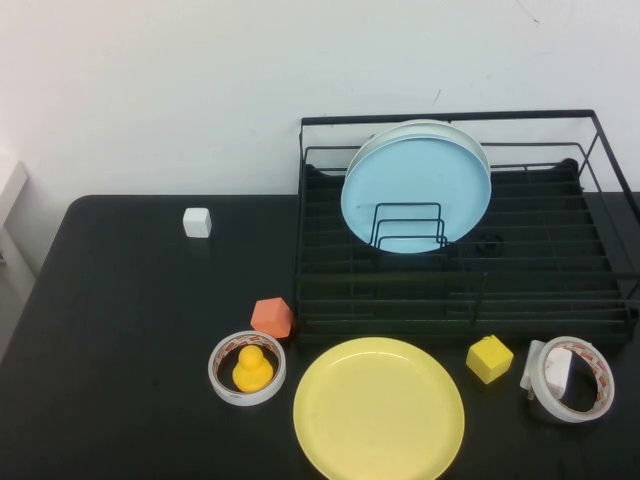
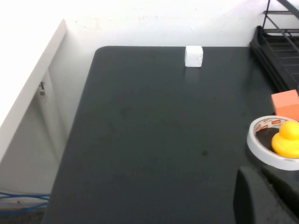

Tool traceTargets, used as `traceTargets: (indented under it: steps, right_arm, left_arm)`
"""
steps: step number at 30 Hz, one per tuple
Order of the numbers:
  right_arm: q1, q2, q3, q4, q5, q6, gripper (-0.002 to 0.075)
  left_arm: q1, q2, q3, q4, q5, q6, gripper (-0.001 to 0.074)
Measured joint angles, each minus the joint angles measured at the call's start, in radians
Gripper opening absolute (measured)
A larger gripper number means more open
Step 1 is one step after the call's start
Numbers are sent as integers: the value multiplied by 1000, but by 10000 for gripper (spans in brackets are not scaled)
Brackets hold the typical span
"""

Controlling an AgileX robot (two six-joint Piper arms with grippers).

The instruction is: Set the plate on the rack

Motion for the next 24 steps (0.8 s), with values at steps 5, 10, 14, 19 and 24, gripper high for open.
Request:
traceTargets:
  steps: [5,10,14,19,24]
  right_arm:
    - [0,0,0,0,0,0,-2]
    - [0,0,0,0,0,0,-2]
    - [0,0,0,0,0,0,-2]
    - [0,0,0,11,0,0,-2]
    - [0,0,0,13,0,0,-2]
  left_arm:
    - [0,0,0,18,-14,0,-3]
    - [-2,0,2,-147,-142,-45,-2]
    - [-2,0,2,-509,-298,-202,-3]
    - [-2,0,2,-880,-379,-351,-2]
    - [-2,0,2,-1000,-478,-357,-3]
